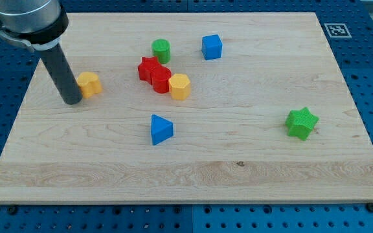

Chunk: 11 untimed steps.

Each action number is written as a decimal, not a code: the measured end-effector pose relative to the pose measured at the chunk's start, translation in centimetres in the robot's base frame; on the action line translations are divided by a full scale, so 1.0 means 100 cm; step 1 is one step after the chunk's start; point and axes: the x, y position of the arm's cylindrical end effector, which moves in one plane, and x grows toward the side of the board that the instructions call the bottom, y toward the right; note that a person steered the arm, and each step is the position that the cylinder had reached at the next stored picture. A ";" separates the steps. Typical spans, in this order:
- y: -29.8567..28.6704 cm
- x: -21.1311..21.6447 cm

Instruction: Move yellow heart into red circle

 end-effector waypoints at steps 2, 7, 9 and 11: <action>-0.013 -0.028; 0.114 -0.009; 0.120 0.011; 0.212 0.025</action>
